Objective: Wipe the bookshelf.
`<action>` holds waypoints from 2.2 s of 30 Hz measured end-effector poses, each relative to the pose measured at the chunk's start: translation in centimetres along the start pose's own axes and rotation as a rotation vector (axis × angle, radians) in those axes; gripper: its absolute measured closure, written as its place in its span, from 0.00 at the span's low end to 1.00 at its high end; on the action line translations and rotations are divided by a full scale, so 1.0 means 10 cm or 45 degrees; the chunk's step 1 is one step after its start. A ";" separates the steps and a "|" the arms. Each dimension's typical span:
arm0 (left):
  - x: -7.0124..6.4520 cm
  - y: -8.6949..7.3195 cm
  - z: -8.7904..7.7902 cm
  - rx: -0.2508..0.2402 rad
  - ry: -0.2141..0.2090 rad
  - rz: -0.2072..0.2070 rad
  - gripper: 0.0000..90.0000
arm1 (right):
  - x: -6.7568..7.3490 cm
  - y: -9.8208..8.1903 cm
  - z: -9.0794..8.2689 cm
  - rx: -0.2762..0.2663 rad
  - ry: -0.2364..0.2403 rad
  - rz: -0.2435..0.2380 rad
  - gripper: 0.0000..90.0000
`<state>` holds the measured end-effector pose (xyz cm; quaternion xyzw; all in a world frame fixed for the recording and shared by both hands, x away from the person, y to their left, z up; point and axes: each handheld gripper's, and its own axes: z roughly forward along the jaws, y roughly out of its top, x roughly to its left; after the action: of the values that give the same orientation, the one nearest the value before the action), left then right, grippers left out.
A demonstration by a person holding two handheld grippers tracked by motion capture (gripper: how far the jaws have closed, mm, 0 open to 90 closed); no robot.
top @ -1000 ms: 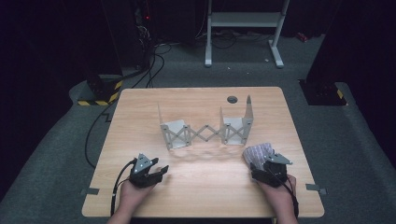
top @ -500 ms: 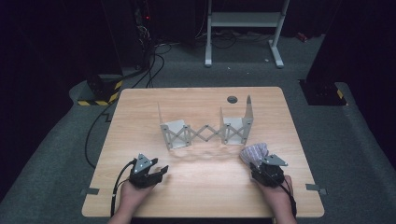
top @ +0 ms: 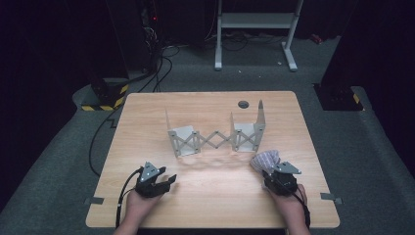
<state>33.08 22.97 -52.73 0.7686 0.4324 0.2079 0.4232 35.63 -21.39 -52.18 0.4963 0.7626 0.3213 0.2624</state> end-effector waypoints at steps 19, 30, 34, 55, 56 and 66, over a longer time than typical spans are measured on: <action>-0.02 0.01 -0.03 -0.041 -0.010 0.009 0.41 | 0.05 0.06 -0.19 -0.142 0.017 0.005 0.66; -0.01 0.01 -0.04 -0.033 -0.029 -0.007 0.45 | 0.21 0.13 -0.21 -0.188 0.048 -0.022 0.67; -0.02 0.00 -0.04 -0.033 -0.024 0.006 0.44 | 0.26 0.16 -0.13 -0.180 0.055 -0.028 0.66; -0.06 0.00 -0.01 -0.011 -0.052 0.028 0.45 | 0.20 0.51 0.06 -0.184 -0.077 -0.013 0.67; -0.06 0.00 -0.01 -0.011 -0.052 0.027 0.45 | 0.20 0.56 0.01 -0.214 -0.084 -0.018 0.67; -0.06 0.00 -0.01 -0.005 -0.048 0.034 0.45 | 0.20 1.00 -0.50 -0.484 -0.135 -0.051 0.67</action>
<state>32.71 22.52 -52.69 0.7773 0.4135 0.1999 0.4300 37.21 -17.65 -41.55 0.4387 0.6830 0.4275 0.3977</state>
